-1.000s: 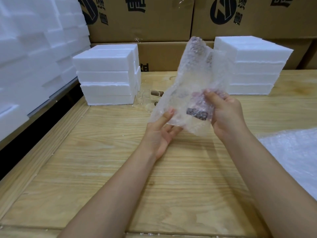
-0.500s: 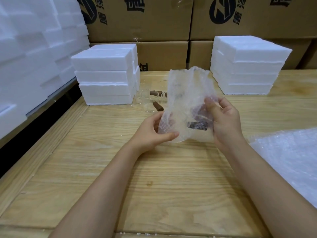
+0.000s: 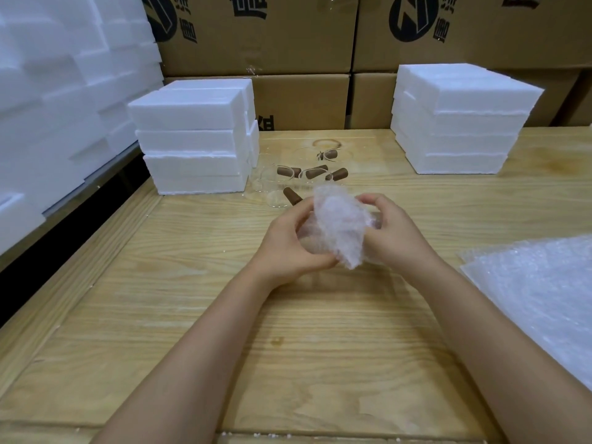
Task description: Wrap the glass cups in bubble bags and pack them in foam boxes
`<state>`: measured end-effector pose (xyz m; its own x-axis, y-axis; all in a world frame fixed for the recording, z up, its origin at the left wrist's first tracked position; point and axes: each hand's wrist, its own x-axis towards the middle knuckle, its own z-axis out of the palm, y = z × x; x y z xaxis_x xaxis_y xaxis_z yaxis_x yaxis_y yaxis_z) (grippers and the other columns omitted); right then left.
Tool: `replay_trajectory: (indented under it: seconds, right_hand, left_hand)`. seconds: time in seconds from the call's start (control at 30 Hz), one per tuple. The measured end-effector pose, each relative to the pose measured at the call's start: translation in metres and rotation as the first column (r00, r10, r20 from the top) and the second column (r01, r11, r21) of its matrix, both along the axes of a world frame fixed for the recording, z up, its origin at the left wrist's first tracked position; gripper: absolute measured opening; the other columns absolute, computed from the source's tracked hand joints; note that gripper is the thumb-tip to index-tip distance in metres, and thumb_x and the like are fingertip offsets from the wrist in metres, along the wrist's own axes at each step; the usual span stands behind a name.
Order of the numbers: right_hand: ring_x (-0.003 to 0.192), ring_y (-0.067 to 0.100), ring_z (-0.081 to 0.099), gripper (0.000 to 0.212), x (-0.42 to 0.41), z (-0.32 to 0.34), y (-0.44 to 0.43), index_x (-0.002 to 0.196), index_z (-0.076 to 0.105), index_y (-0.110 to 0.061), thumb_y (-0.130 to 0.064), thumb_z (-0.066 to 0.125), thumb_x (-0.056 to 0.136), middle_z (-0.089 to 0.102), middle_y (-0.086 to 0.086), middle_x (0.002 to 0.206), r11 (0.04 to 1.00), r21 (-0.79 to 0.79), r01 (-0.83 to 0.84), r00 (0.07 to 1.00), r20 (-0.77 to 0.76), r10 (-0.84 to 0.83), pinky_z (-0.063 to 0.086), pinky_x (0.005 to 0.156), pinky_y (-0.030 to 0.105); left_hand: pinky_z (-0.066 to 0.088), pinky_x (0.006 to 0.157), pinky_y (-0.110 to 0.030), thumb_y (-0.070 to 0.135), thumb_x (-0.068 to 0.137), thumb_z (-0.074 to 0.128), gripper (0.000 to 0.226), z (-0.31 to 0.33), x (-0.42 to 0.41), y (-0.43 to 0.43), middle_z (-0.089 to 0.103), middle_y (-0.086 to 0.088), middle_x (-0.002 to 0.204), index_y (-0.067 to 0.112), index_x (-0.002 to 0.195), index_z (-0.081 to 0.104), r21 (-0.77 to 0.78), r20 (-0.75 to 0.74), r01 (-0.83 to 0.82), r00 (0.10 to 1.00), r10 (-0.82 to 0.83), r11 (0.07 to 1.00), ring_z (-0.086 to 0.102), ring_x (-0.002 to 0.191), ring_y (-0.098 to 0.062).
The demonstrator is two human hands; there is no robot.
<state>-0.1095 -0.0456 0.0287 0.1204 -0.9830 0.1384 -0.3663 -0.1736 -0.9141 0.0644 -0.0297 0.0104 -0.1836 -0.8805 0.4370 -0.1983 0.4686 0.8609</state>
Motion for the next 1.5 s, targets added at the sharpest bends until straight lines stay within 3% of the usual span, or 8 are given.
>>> replay_trajectory:
  seconds: [0.13, 0.3, 0.47, 0.7, 0.9, 1.2, 1.4, 1.5]
  right_hand:
    - [0.055, 0.003, 0.050, 0.014, 0.000, 0.000, -0.001, 0.072, 0.061, -0.019, -0.006, 0.066, 0.076, 0.059, -0.013, 0.057, 0.996, -0.086, 0.010, 0.993, -0.119, -0.021, 0.039, 0.054, 0.024]
    - [0.055, 0.005, 0.051, 0.009, 0.006, 0.001, 0.004, 0.077, 0.058, -0.015, -0.007, 0.062, 0.077, 0.059, -0.007, 0.064, 0.979, -0.137, 0.153, 0.986, -0.040, -0.160, 0.037, 0.046, 0.018]
    - [0.067, 0.011, 0.063, 0.030, 0.008, 0.004, 0.010, 0.095, 0.060, -0.023, -0.002, 0.060, 0.073, 0.067, -0.006, 0.078, 0.984, -0.105, 0.147, 0.989, 0.010, -0.147, 0.048, 0.052, 0.024]
    - [0.122, 0.015, 0.047, 0.063, 0.025, 0.002, 0.020, 0.132, 0.047, -0.015, -0.034, 0.051, 0.071, 0.051, 0.003, 0.129, 0.990, -0.116, -0.075, 0.996, 0.046, 0.081, 0.039, 0.104, 0.035]
    - [0.112, 0.000, 0.042, 0.057, 0.030, -0.007, 0.018, 0.132, 0.046, -0.019, -0.042, 0.066, 0.084, 0.047, -0.007, 0.126, 0.984, -0.177, 0.003, 0.999, -0.052, -0.013, 0.027, 0.084, -0.005]
    - [0.104, 0.014, 0.058, 0.036, 0.022, -0.002, 0.013, 0.115, 0.061, -0.019, -0.008, 0.064, 0.081, 0.064, -0.003, 0.113, 0.947, -0.219, 0.234, 0.966, -0.060, -0.252, 0.041, 0.086, 0.021]
    - [0.117, 0.012, 0.052, 0.060, 0.024, 0.004, 0.019, 0.130, 0.052, -0.021, -0.027, 0.058, 0.071, 0.056, 0.000, 0.126, 0.981, -0.184, -0.068, 0.998, -0.011, 0.067, 0.042, 0.100, 0.030]
    - [0.112, 0.010, 0.053, 0.069, 0.028, -0.002, 0.019, 0.141, 0.037, -0.033, -0.022, 0.058, 0.076, 0.052, -0.002, 0.133, 0.986, -0.151, -0.071, 0.987, -0.152, 0.047, 0.043, 0.087, 0.018]
  left_hand:
    - [0.044, 0.088, -0.013, 0.013, 0.060, 0.076, 0.063, 0.002, -0.012, 0.005, 0.063, 0.007, 0.111, 0.018, 0.120, 0.057, -0.089, 0.085, 0.036, 0.996, -0.028, 0.995, 0.060, 0.102, -0.005]
    - [0.039, 0.106, -0.024, 0.020, 0.066, 0.080, 0.075, 0.002, -0.017, 0.006, 0.044, 0.013, 0.137, 0.040, 0.128, 0.044, -0.086, 0.131, 0.111, 0.986, -0.099, 0.990, 0.042, 0.131, -0.002]
    - [0.053, 0.087, -0.026, 0.027, 0.075, 0.068, 0.056, 0.006, -0.027, 0.012, 0.047, 0.010, 0.137, 0.055, 0.120, 0.050, 0.035, -0.066, 0.048, 0.997, -0.046, 0.998, 0.050, 0.126, -0.011]
    - [0.049, 0.097, -0.032, -0.011, 0.067, 0.047, 0.068, -0.003, -0.028, 0.004, 0.062, 0.002, 0.122, 0.029, 0.120, 0.060, 0.021, -0.101, -0.233, 0.967, 0.233, 0.972, 0.057, 0.116, -0.013]
    - [0.051, 0.094, -0.032, -0.012, 0.068, 0.047, 0.064, -0.007, -0.031, 0.002, 0.065, 0.008, 0.114, 0.032, 0.110, 0.065, 0.096, -0.107, -0.305, 0.943, 0.315, 0.947, 0.059, 0.111, -0.009]
    - [0.043, 0.105, -0.037, 0.011, 0.080, 0.051, 0.045, -0.003, -0.037, 0.010, 0.060, -0.003, 0.127, 0.020, 0.123, 0.059, 0.043, -0.089, -0.118, 0.989, 0.122, 0.992, 0.054, 0.121, -0.014]
    - [0.046, 0.100, -0.036, -0.003, 0.074, 0.042, 0.050, 0.000, -0.035, 0.009, 0.066, 0.011, 0.109, 0.032, 0.103, 0.063, 0.041, -0.194, -0.357, 0.913, 0.357, 0.933, 0.058, 0.109, -0.006]
    - [0.047, 0.099, -0.038, -0.008, 0.072, 0.042, 0.057, 0.001, -0.034, 0.007, 0.066, 0.015, 0.104, 0.039, 0.096, 0.063, 0.048, -0.238, -0.403, 0.884, 0.403, 0.914, 0.059, 0.107, -0.007]
